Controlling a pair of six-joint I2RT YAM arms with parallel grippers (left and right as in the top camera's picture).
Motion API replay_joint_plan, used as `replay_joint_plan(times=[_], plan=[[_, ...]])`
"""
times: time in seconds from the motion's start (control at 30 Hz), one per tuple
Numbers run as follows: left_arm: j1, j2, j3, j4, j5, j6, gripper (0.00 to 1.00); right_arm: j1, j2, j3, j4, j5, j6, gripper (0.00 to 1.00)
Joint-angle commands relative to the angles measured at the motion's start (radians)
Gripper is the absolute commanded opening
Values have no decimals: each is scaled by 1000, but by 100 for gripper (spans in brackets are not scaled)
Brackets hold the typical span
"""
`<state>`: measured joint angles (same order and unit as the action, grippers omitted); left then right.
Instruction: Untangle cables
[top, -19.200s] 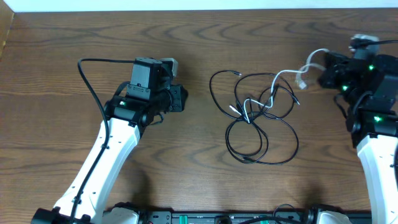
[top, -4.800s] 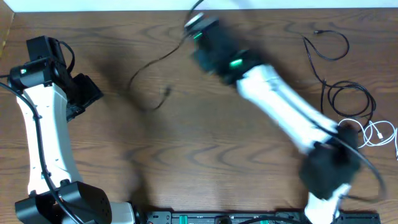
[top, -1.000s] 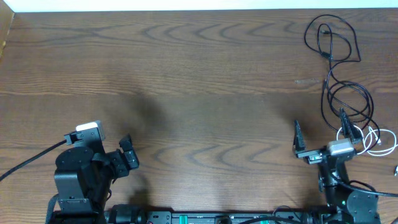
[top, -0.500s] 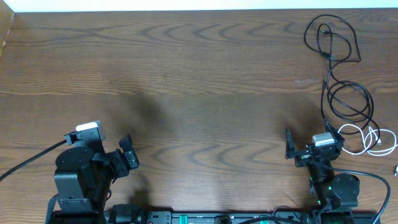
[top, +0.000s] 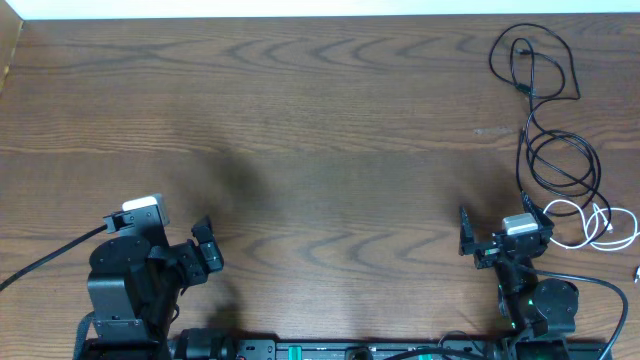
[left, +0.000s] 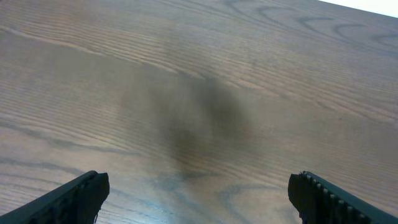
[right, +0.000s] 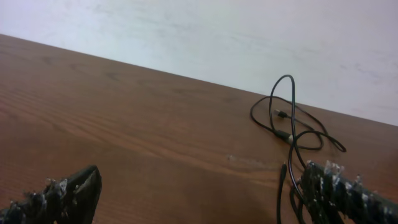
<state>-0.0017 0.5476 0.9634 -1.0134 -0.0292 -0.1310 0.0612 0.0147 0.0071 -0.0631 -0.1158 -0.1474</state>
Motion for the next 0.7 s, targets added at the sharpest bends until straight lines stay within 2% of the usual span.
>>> replay_joint_plan(times=[0.0,0.67], plan=[[0,-1,-1,0,-5,-5,97,5,-3,-2,-5,5,-7,99],[9,-9,-3,-32,-5,-1,97,5,-3,-2,-5,5,-7,99]])
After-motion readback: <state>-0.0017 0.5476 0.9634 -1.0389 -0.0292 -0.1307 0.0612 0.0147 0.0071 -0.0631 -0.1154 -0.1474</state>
